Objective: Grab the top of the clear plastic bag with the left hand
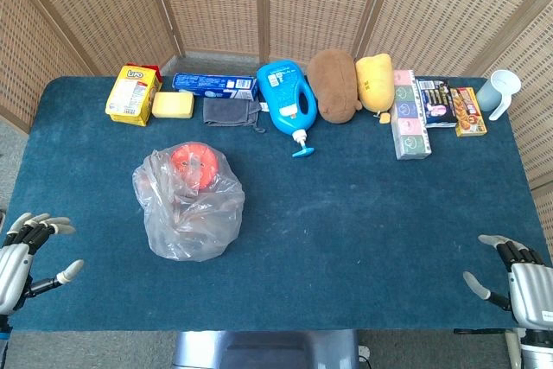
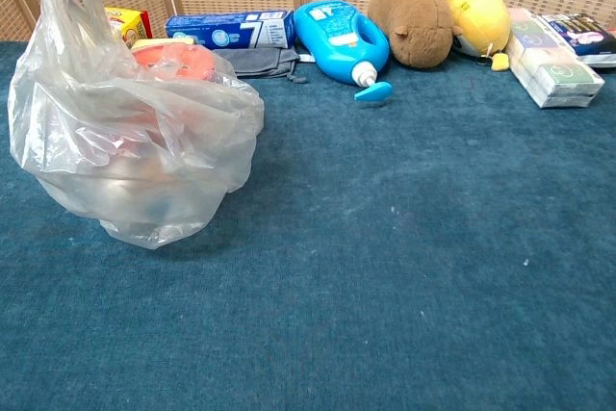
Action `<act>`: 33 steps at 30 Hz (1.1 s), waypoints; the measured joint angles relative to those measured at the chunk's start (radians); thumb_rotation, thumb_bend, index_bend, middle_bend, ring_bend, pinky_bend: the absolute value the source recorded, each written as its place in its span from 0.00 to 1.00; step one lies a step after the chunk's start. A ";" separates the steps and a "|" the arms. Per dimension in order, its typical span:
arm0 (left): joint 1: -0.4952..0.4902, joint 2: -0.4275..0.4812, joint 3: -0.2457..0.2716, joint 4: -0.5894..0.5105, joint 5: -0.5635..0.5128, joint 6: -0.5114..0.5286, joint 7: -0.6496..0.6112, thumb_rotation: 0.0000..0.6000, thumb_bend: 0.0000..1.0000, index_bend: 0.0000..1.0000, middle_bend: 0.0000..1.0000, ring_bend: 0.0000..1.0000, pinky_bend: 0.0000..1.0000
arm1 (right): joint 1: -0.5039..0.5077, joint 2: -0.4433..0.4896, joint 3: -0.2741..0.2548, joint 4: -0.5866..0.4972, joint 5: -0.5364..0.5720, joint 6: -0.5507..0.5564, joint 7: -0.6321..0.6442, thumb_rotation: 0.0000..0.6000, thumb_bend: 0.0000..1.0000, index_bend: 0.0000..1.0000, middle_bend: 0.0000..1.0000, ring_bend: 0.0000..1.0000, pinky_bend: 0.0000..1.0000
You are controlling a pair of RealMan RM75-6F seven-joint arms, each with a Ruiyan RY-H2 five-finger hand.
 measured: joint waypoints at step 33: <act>-0.112 0.069 -0.072 0.035 -0.052 -0.219 -0.759 0.05 0.10 0.29 0.26 0.14 0.09 | 0.008 -0.030 0.010 0.019 0.009 0.002 0.008 0.00 0.25 0.25 0.32 0.31 0.28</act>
